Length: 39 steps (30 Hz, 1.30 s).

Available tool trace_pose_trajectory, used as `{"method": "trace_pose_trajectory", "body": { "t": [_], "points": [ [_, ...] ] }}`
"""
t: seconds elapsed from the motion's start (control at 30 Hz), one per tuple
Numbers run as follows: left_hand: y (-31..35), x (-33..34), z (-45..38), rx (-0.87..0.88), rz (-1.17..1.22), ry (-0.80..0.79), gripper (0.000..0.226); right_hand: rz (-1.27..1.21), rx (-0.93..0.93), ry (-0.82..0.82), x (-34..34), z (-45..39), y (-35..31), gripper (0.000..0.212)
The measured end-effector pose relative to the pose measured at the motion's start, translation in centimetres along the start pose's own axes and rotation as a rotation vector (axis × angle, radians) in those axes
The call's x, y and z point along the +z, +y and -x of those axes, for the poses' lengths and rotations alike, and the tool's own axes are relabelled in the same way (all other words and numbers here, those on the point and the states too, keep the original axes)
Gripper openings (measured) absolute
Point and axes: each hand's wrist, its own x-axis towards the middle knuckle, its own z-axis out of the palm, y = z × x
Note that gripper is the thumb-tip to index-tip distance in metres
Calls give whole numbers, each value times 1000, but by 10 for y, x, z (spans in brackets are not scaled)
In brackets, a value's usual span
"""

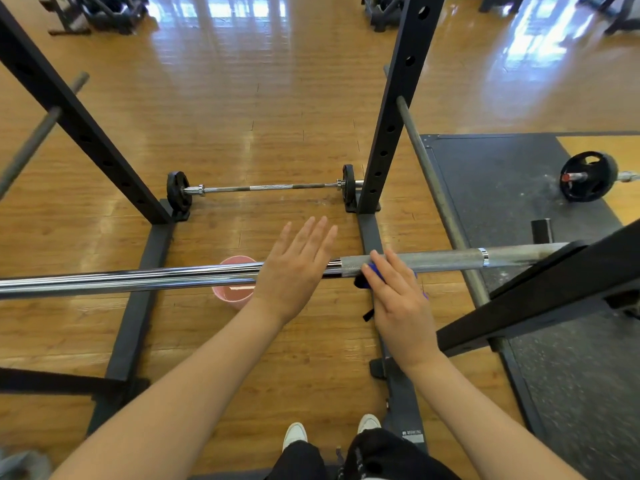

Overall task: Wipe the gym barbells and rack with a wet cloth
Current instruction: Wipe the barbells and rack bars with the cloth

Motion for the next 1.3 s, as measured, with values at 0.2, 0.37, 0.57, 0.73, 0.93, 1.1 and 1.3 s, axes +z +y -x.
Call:
{"method": "trace_pose_trajectory", "body": {
  "t": [0.2,0.37,0.57,0.73,0.93,1.1,1.3],
  "points": [
    [6,-14,-8,-59,15,-227,70,-47,-9,-75,6,-13,-32,34],
    [-5,-18,-26,-32,151,-483,74,-32,53,-100,-9,-10,-13,48],
    [-8,-20,-27,-38,224,-517,77,-56,-41,-144,9,-20,-41,44],
    [-8,-21,-26,-32,229,-514,77,0,-26,-67,-8,-3,-1,35],
    [-10,-21,-27,-36,265,-542,74,-12,-4,-65,12,-13,-28,36],
    [-7,-23,-27,-33,231,-511,74,5,-93,-113,3,-7,-8,37],
    [-6,-20,-24,-47,223,-448,73,1,15,-57,7,-10,-24,36]
  ]
}}
